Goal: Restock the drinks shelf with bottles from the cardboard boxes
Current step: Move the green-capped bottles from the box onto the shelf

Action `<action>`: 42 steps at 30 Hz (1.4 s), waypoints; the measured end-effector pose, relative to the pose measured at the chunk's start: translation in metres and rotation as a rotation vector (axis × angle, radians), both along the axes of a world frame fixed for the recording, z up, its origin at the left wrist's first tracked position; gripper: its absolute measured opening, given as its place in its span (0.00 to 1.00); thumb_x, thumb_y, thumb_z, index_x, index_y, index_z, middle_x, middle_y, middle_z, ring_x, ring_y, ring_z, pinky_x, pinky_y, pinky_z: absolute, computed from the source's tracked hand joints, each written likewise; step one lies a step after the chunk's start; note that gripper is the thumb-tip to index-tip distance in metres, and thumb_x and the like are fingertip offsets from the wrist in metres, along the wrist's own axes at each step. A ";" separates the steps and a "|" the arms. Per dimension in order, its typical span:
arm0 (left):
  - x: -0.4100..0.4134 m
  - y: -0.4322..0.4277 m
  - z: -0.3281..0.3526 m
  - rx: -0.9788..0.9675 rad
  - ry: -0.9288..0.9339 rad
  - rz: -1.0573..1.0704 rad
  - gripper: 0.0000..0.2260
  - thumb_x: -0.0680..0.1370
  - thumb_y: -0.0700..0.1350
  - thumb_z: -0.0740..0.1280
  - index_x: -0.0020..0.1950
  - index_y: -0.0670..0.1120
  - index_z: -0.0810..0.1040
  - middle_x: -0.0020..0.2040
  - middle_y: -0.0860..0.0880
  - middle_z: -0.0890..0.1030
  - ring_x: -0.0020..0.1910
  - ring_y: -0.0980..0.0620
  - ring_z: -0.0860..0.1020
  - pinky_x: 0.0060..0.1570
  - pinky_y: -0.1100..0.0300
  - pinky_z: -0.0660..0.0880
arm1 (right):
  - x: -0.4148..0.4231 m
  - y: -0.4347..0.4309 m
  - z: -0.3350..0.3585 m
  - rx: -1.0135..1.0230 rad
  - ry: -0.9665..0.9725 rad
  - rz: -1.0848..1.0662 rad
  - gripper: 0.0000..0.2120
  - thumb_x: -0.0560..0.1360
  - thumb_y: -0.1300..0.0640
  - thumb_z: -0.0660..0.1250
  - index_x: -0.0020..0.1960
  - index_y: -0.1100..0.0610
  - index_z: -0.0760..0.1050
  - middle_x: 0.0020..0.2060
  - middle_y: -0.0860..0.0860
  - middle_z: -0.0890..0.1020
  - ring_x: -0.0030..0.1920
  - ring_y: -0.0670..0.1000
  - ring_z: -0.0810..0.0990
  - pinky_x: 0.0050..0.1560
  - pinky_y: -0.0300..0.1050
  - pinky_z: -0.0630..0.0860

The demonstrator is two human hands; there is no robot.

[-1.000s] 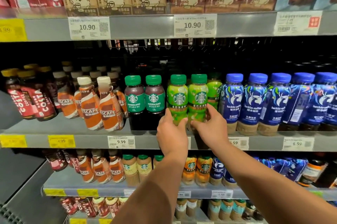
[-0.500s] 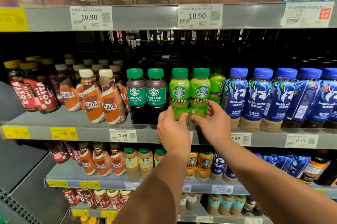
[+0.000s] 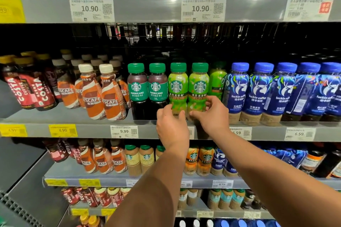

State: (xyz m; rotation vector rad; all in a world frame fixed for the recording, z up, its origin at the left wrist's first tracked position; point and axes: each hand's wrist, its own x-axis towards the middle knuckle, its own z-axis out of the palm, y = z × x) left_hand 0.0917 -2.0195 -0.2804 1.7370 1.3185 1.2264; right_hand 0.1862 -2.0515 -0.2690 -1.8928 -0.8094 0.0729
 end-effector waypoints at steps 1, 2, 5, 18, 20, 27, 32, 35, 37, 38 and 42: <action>-0.003 -0.001 0.000 0.004 0.008 -0.016 0.16 0.77 0.47 0.67 0.64 0.44 0.75 0.57 0.48 0.74 0.54 0.48 0.75 0.52 0.57 0.72 | -0.003 -0.001 0.001 -0.008 -0.006 -0.001 0.32 0.64 0.56 0.79 0.65 0.58 0.72 0.57 0.53 0.80 0.57 0.53 0.78 0.55 0.44 0.74; -0.006 -0.002 -0.001 0.010 0.017 -0.030 0.15 0.77 0.47 0.67 0.63 0.44 0.76 0.57 0.48 0.74 0.54 0.48 0.75 0.53 0.56 0.72 | -0.007 -0.002 0.001 -0.017 -0.014 0.004 0.31 0.65 0.56 0.79 0.65 0.58 0.72 0.57 0.53 0.80 0.57 0.53 0.78 0.52 0.42 0.72; -0.024 -0.001 -0.002 0.032 0.101 -0.055 0.15 0.78 0.47 0.66 0.63 0.44 0.74 0.59 0.48 0.72 0.54 0.47 0.75 0.51 0.54 0.72 | -0.022 -0.007 0.000 -0.033 -0.046 -0.011 0.26 0.67 0.58 0.76 0.62 0.59 0.72 0.56 0.54 0.79 0.58 0.55 0.77 0.51 0.42 0.70; -0.138 0.018 0.011 0.247 0.767 -0.366 0.14 0.76 0.49 0.62 0.60 0.48 0.76 0.58 0.47 0.77 0.57 0.45 0.76 0.52 0.52 0.75 | -0.131 -0.036 0.013 -0.711 -0.314 0.016 0.14 0.73 0.53 0.65 0.55 0.59 0.75 0.54 0.58 0.79 0.55 0.60 0.78 0.47 0.46 0.73; -0.163 0.018 0.008 0.251 0.859 -0.417 0.14 0.76 0.50 0.63 0.60 0.49 0.77 0.58 0.47 0.77 0.58 0.44 0.76 0.52 0.52 0.74 | -0.157 -0.037 0.014 -0.780 -0.339 0.018 0.14 0.74 0.52 0.65 0.55 0.59 0.74 0.55 0.57 0.79 0.55 0.60 0.78 0.47 0.47 0.73; -0.240 0.021 -0.010 0.274 1.007 -0.496 0.14 0.75 0.49 0.62 0.58 0.47 0.78 0.58 0.45 0.79 0.59 0.43 0.76 0.51 0.53 0.73 | -0.240 -0.034 -0.003 -0.908 -0.369 0.055 0.14 0.73 0.55 0.62 0.56 0.58 0.75 0.57 0.58 0.79 0.56 0.59 0.78 0.50 0.48 0.74; -0.285 0.013 -0.048 0.181 1.066 -0.535 0.10 0.76 0.48 0.63 0.53 0.45 0.78 0.54 0.45 0.80 0.53 0.43 0.78 0.42 0.56 0.71 | -0.285 -0.030 -0.041 -0.985 -0.344 0.168 0.09 0.74 0.53 0.64 0.49 0.58 0.74 0.51 0.57 0.79 0.48 0.57 0.77 0.42 0.45 0.71; -0.317 0.008 -0.083 0.097 1.078 -0.558 0.06 0.77 0.49 0.63 0.47 0.47 0.74 0.52 0.45 0.79 0.52 0.43 0.78 0.41 0.55 0.70 | -0.310 -0.026 -0.079 -1.020 -0.312 0.260 0.08 0.74 0.52 0.63 0.49 0.57 0.73 0.49 0.57 0.78 0.47 0.58 0.77 0.42 0.46 0.70; -0.337 0.000 -0.108 0.026 1.097 -0.559 0.04 0.77 0.47 0.62 0.46 0.47 0.73 0.52 0.46 0.80 0.52 0.43 0.78 0.41 0.56 0.70 | -0.328 -0.027 -0.108 -1.045 -0.277 0.329 0.08 0.74 0.53 0.63 0.48 0.57 0.71 0.49 0.57 0.78 0.48 0.58 0.77 0.43 0.46 0.71; -0.344 -0.003 -0.118 0.005 1.100 -0.547 0.05 0.76 0.47 0.62 0.47 0.46 0.74 0.52 0.45 0.79 0.53 0.43 0.78 0.42 0.55 0.70 | -0.334 -0.029 -0.120 -1.054 -0.270 0.346 0.09 0.74 0.53 0.62 0.51 0.58 0.72 0.50 0.57 0.78 0.51 0.59 0.77 0.45 0.47 0.72; -0.366 -0.015 -0.163 -0.079 1.151 -0.515 0.09 0.75 0.45 0.61 0.53 0.45 0.76 0.52 0.46 0.78 0.52 0.45 0.78 0.44 0.57 0.71 | -0.355 -0.040 -0.180 -1.099 -0.254 0.401 0.14 0.74 0.52 0.63 0.57 0.58 0.74 0.54 0.56 0.79 0.54 0.59 0.78 0.45 0.47 0.72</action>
